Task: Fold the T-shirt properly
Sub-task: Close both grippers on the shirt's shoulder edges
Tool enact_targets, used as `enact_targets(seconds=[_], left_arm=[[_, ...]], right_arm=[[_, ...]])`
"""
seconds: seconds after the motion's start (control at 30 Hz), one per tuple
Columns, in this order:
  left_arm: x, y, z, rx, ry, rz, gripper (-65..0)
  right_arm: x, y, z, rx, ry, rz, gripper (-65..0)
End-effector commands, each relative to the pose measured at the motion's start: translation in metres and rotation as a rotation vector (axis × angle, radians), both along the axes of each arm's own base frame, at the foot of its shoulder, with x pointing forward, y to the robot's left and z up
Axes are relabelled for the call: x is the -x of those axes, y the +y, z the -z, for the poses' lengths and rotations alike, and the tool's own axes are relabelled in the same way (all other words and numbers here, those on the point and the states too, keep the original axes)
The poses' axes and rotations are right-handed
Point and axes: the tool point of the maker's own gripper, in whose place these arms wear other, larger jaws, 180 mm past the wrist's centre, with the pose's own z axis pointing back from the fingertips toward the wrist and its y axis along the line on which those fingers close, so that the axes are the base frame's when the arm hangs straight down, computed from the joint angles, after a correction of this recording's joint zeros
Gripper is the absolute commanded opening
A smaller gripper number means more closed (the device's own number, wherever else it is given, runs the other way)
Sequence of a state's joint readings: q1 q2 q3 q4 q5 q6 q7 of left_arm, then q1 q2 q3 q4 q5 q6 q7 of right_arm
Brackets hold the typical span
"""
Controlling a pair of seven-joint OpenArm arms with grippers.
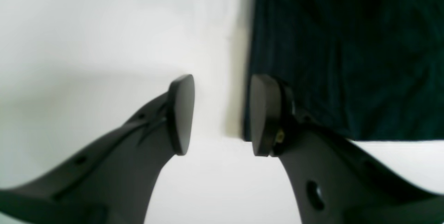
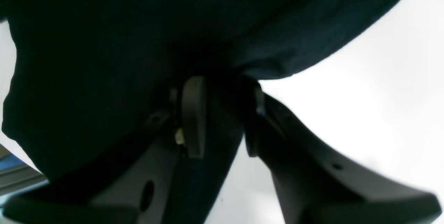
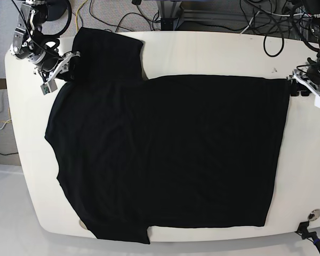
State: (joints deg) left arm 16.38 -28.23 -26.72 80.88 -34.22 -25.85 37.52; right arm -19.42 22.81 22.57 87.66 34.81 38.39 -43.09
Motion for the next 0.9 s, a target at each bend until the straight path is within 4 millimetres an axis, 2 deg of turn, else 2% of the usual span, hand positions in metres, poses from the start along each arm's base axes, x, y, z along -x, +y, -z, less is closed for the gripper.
enact_targets(seconds=[0.0, 0.2, 0.43, 0.5, 0.67, 0.87], left_arm=[[-0.003, -0.002, 0.008, 0.040, 0.020, 0.005, -41.2], [0.003, -0.010, 0.030, 0.060, 0.082, 0.021, -41.6], [0.014, -0.013, 0.032, 0.085, 0.156, 0.033, -40.4], [0.020, -0.015, 0.033, 0.093, 0.188, 0.042, -43.3], [0.024, -0.022, 0.035, 0.122, 0.193, 0.045, -65.0], [0.017, -0.035, 0.028, 0.165, 0.105, 0.021, -65.0]], right_arm=[[-0.004, -0.006, -0.004, 0.021, -0.006, -0.006, -47.5], [-0.004, -0.006, -0.005, 0.024, -0.009, -0.008, -47.6], [-0.003, -0.007, -0.003, 0.024, 0.000, -0.006, -47.5], [-0.003, -0.007, -0.003, 0.022, 0.000, -0.006, -47.6], [-0.002, -0.006, -0.003, 0.021, -0.002, -0.010, -47.4], [-0.003, -0.005, -0.005, 0.021, -0.007, -0.020, -48.2]])
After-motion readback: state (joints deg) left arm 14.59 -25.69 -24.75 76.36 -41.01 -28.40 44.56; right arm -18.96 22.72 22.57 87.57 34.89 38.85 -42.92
